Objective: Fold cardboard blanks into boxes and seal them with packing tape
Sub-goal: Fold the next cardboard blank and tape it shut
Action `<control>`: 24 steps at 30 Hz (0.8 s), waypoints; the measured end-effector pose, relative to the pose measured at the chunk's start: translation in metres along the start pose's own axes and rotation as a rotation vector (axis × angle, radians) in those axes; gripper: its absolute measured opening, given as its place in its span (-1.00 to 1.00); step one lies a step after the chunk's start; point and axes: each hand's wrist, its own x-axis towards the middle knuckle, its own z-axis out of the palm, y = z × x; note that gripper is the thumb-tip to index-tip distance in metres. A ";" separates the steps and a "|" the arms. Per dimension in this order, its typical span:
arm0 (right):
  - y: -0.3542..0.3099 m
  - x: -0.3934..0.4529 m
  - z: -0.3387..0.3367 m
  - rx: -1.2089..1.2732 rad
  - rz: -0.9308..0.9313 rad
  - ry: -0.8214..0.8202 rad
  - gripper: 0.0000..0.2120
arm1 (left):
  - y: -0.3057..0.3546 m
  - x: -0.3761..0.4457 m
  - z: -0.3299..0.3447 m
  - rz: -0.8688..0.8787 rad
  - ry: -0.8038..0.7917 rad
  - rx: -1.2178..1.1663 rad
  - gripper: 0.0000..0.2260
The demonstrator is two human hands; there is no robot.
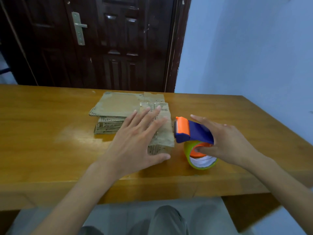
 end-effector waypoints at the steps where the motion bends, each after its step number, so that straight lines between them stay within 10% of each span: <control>1: 0.000 0.000 -0.003 0.004 0.010 0.001 -0.04 | 0.010 -0.006 -0.002 0.001 0.126 -0.058 -0.29; 4: 0.001 0.001 -0.012 0.013 0.027 0.009 -0.04 | 0.074 -0.039 0.004 -0.186 0.440 -0.648 -0.79; 10: -0.003 -0.002 -0.017 0.068 0.027 -0.040 -0.12 | 0.143 -0.023 0.039 -1.073 -0.101 -2.010 -0.29; 15: -0.004 -0.008 -0.020 0.053 0.023 -0.060 -0.18 | 0.152 -0.001 0.056 -0.933 -0.035 -1.943 -0.64; 24: 0.000 -0.007 -0.028 0.060 0.015 -0.067 -0.36 | 0.147 0.004 0.071 -0.866 -0.045 -1.744 -0.69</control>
